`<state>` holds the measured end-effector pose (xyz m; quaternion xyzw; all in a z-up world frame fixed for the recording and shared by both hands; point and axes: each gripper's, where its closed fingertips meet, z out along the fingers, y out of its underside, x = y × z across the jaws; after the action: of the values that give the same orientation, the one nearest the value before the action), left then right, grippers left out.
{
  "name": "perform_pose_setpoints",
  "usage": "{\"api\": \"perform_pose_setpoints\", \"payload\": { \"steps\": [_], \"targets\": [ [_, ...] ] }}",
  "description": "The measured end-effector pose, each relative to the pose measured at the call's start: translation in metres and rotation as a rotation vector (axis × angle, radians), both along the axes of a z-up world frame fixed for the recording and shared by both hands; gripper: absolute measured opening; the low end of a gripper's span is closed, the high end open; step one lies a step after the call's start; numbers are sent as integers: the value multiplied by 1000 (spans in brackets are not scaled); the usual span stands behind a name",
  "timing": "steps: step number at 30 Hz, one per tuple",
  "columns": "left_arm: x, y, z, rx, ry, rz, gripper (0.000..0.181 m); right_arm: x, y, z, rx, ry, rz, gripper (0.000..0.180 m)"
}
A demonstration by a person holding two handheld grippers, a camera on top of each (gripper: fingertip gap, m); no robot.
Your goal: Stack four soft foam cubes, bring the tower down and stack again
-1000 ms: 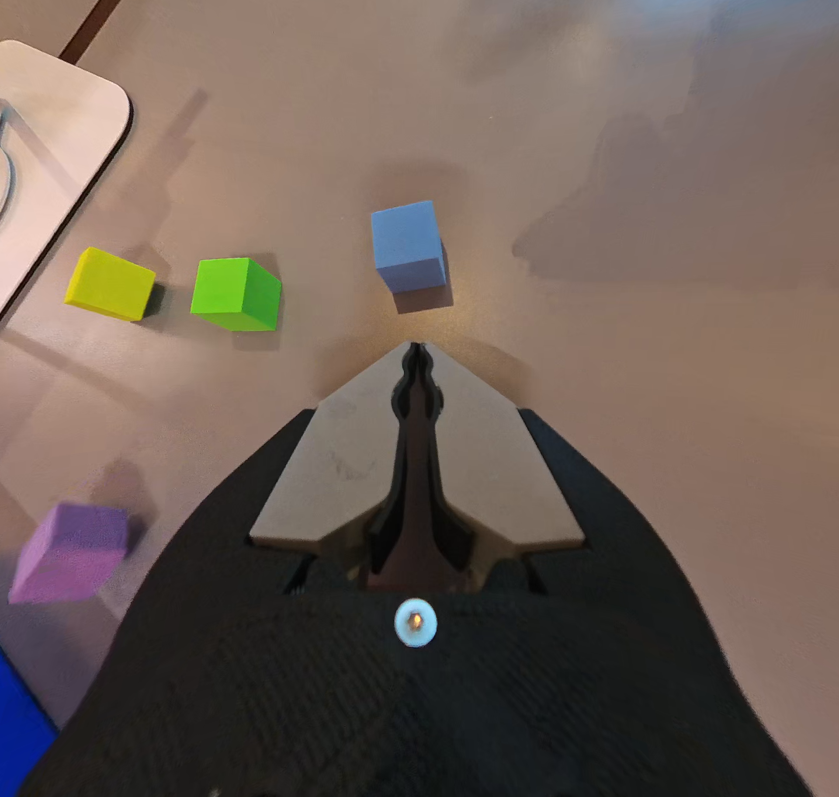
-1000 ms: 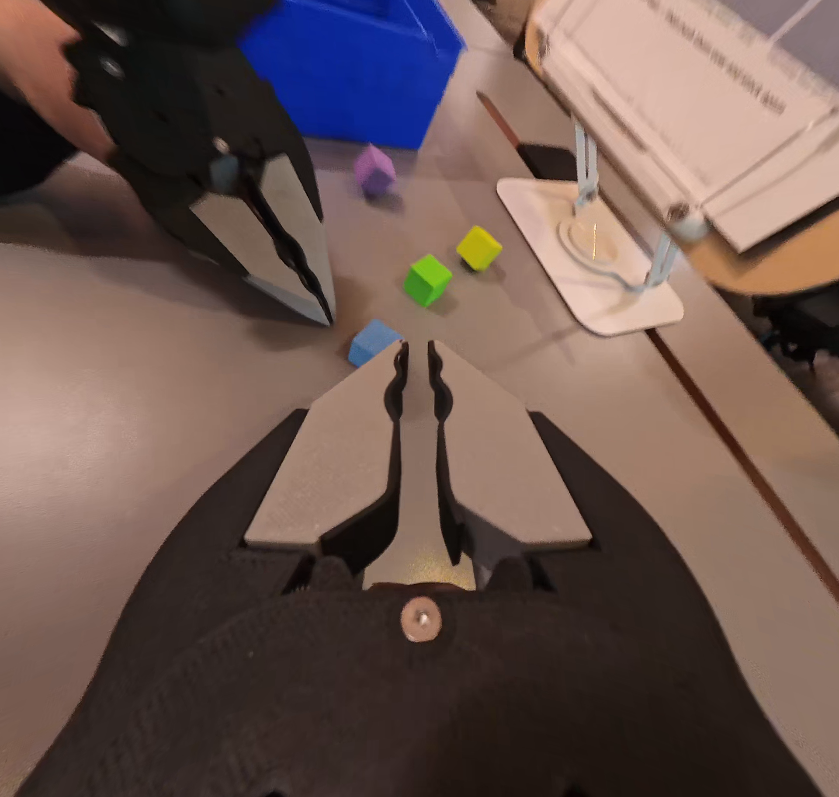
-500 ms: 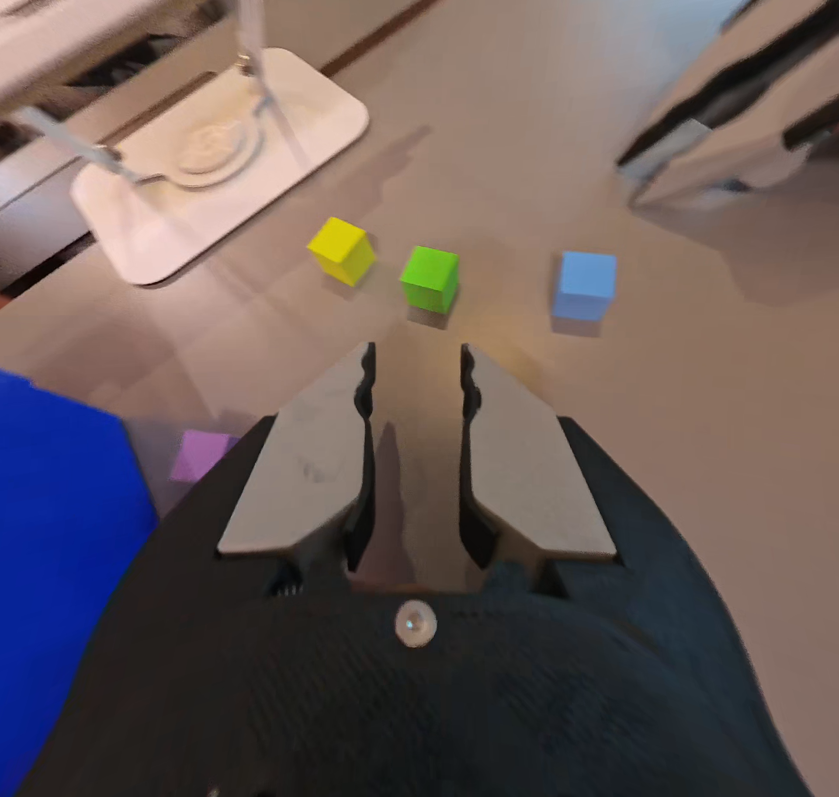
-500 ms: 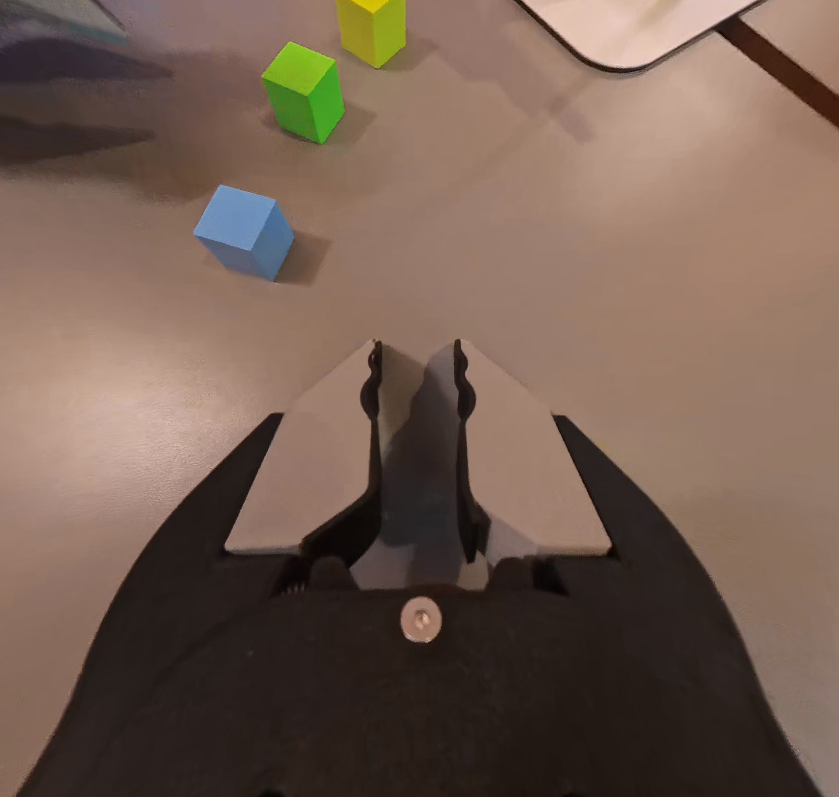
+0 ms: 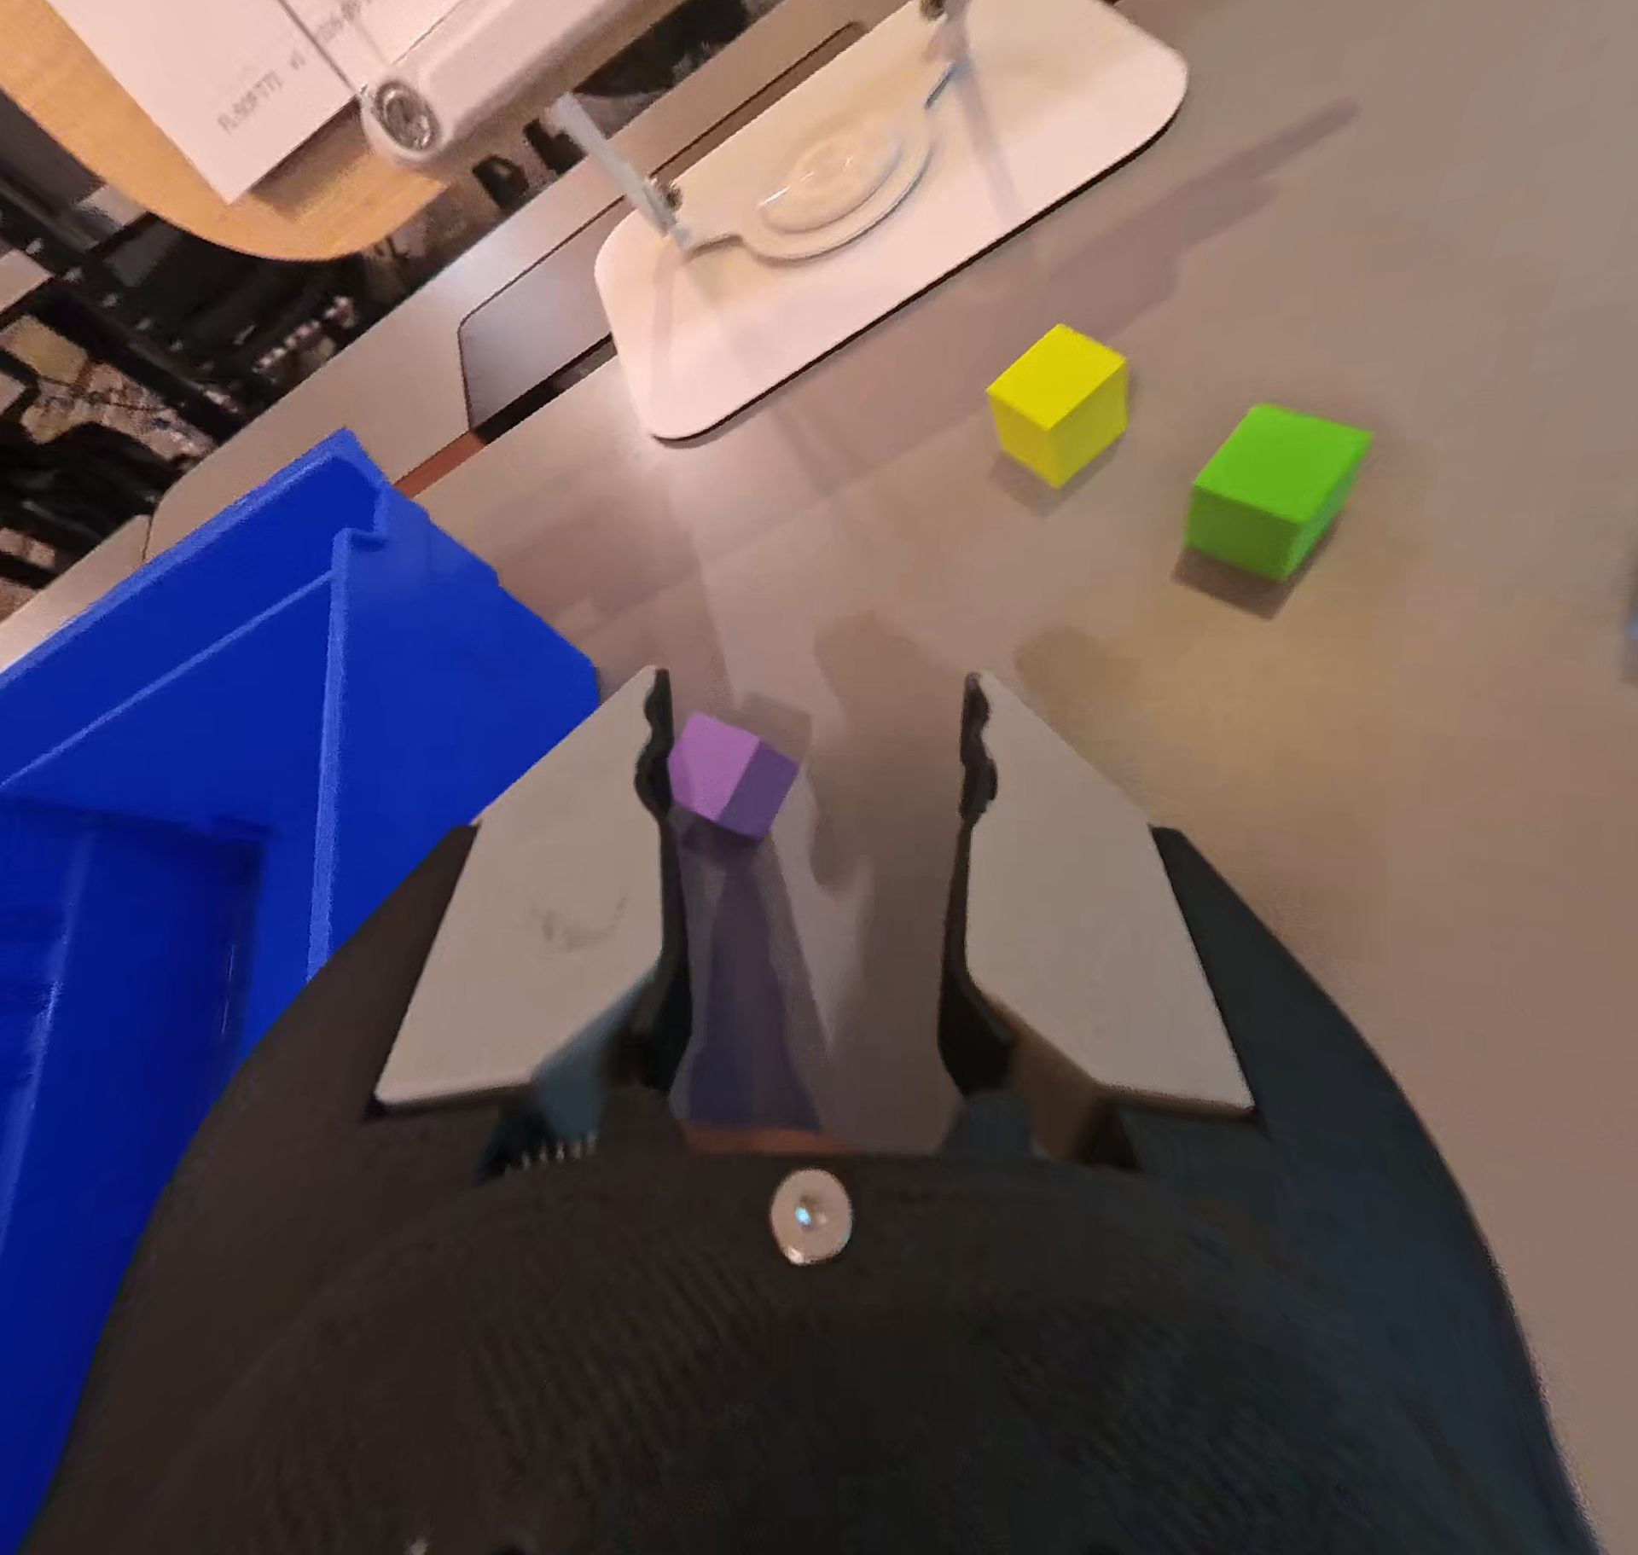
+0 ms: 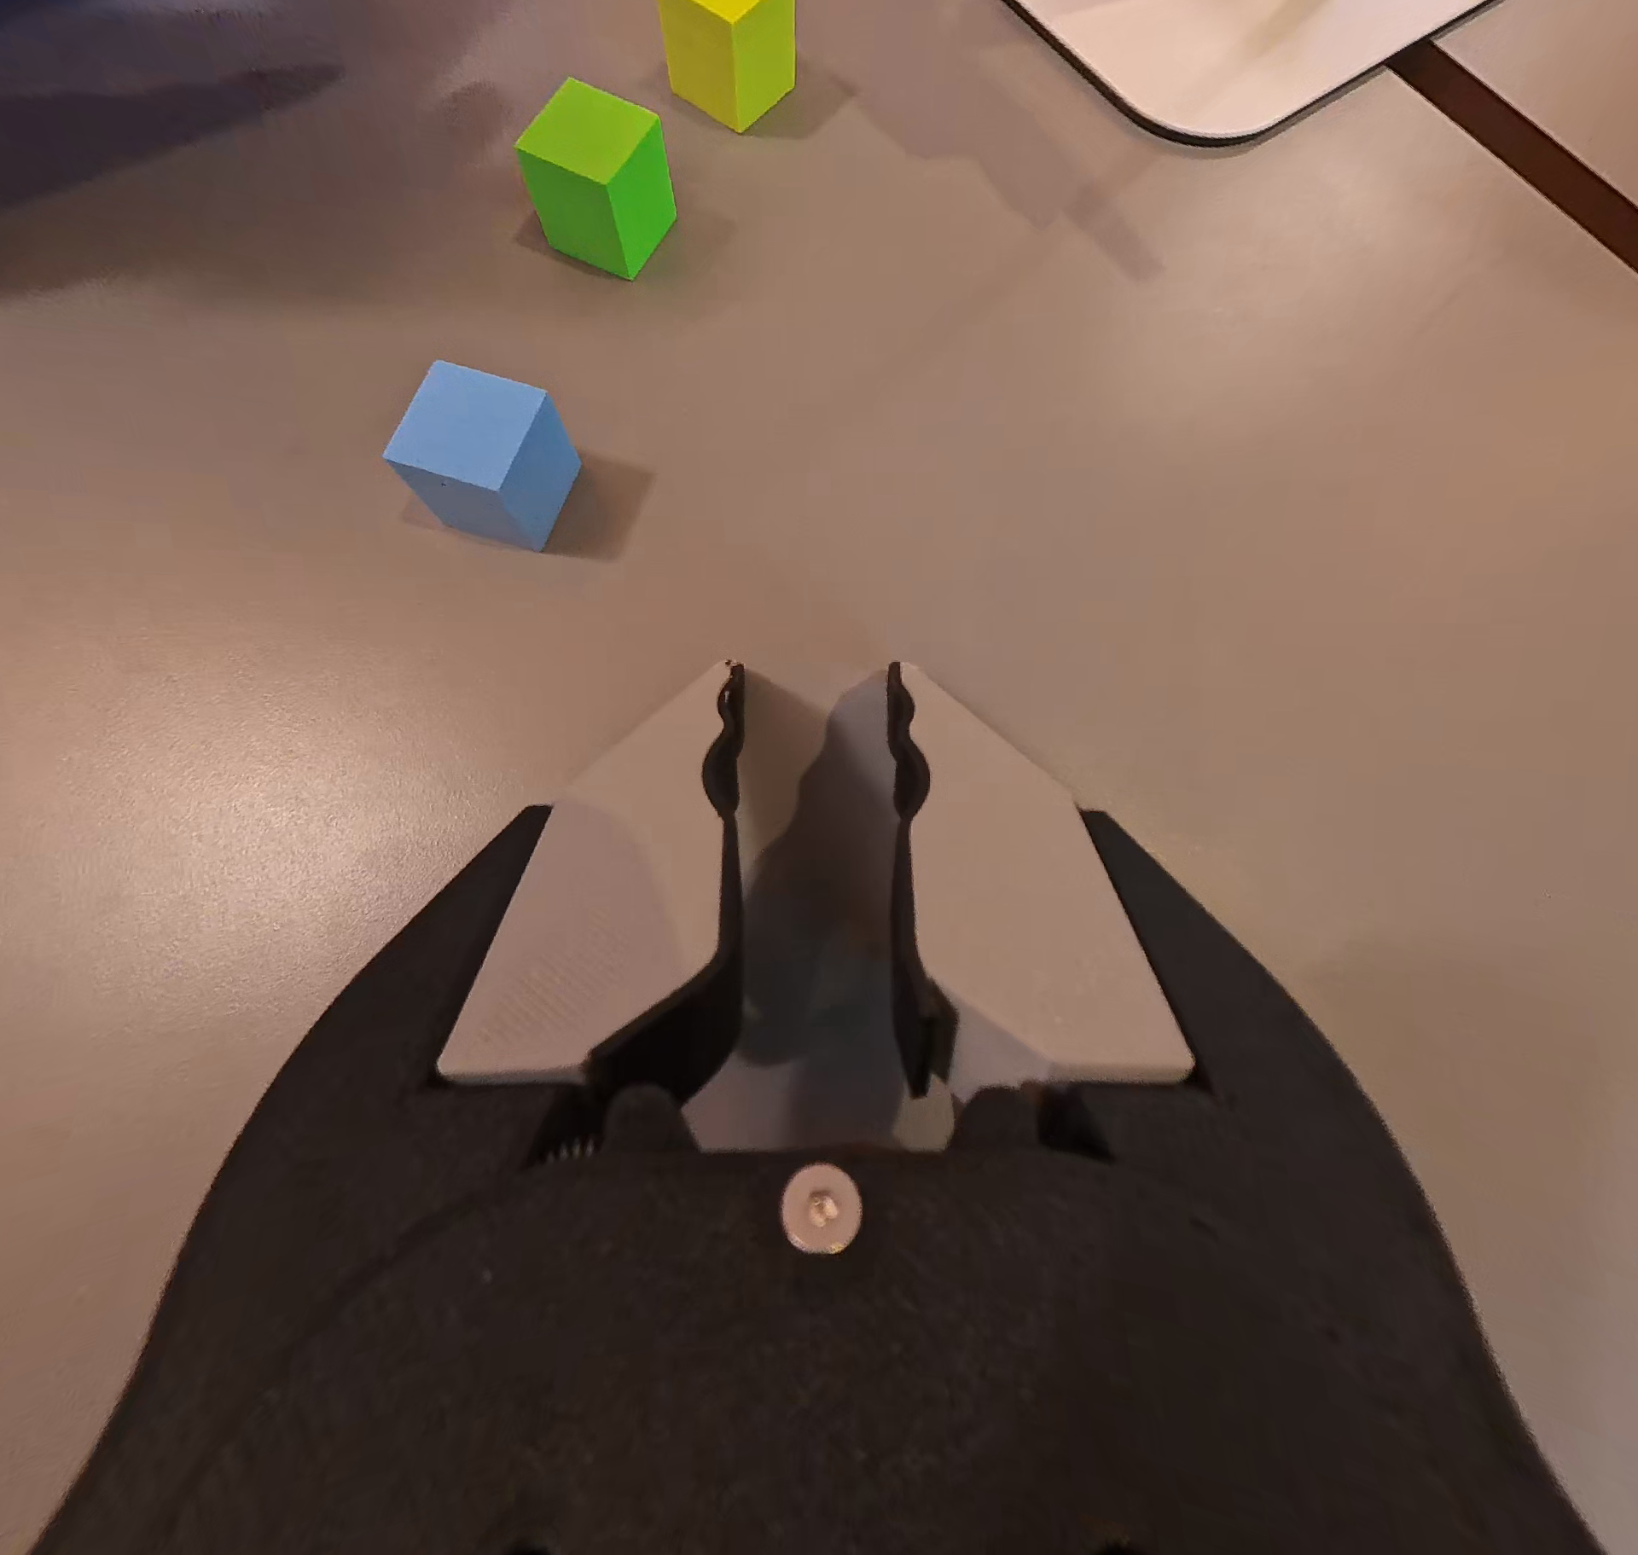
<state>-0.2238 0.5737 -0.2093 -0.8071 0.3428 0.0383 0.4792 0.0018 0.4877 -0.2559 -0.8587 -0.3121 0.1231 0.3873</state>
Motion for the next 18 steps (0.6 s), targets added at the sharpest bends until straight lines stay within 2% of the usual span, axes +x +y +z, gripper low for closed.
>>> {"api": "perform_pose_setpoints", "payload": {
  "steps": [7,8,18],
  "targets": [
    [-13,7,-33,-126,5,55,66,0,0,0,1,-1,-3,30],
    [-14,9,-35,-121,-2,62,71,0,0,0,1,-2,-4,30],
    [-13,7,-35,-103,-17,58,70,-1,0,0,3,-4,-2,31]
  ]
}}
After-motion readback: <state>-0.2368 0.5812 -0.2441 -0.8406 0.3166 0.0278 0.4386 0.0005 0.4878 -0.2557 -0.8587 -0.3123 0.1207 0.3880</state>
